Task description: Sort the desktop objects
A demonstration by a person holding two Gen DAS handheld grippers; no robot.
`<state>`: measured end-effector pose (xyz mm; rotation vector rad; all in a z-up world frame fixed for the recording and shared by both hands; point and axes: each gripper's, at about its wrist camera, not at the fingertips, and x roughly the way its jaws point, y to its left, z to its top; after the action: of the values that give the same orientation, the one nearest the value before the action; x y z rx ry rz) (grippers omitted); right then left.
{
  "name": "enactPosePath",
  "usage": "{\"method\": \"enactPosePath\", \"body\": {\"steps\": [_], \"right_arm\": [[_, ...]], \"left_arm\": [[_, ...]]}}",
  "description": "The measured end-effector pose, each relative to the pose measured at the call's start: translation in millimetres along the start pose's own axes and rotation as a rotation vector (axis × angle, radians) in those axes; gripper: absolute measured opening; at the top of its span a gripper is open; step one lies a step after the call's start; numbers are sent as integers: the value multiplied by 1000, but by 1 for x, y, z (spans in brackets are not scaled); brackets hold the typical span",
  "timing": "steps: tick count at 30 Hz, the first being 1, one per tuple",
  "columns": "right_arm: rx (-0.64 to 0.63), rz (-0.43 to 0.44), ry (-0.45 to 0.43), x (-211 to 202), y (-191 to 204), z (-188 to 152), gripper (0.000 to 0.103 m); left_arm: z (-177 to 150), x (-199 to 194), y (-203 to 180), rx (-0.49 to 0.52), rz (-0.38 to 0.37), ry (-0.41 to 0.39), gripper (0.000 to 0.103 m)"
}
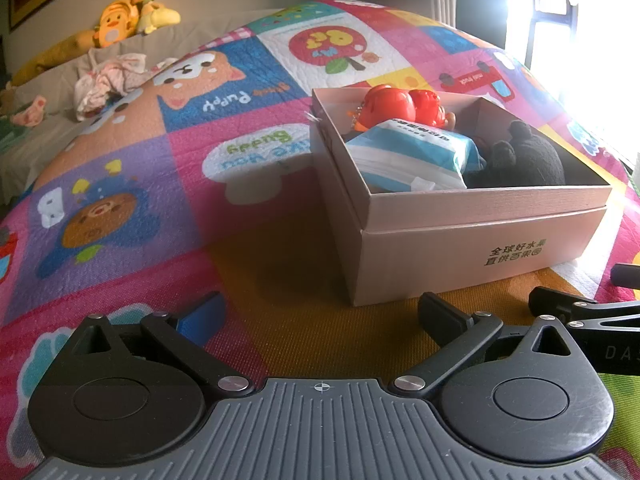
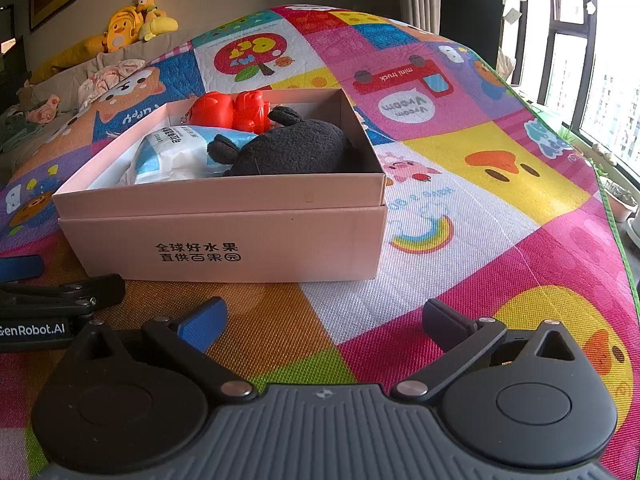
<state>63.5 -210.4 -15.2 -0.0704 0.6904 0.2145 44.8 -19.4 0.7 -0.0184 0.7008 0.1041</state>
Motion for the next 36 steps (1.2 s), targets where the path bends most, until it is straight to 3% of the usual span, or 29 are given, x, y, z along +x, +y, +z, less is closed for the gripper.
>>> {"method": "enactPosePath", "body": {"steps": [36], "right_arm": [[0, 1, 1, 0, -1, 0, 103]], "left_arm": [[0, 0, 0, 2, 3, -1, 103]]}}
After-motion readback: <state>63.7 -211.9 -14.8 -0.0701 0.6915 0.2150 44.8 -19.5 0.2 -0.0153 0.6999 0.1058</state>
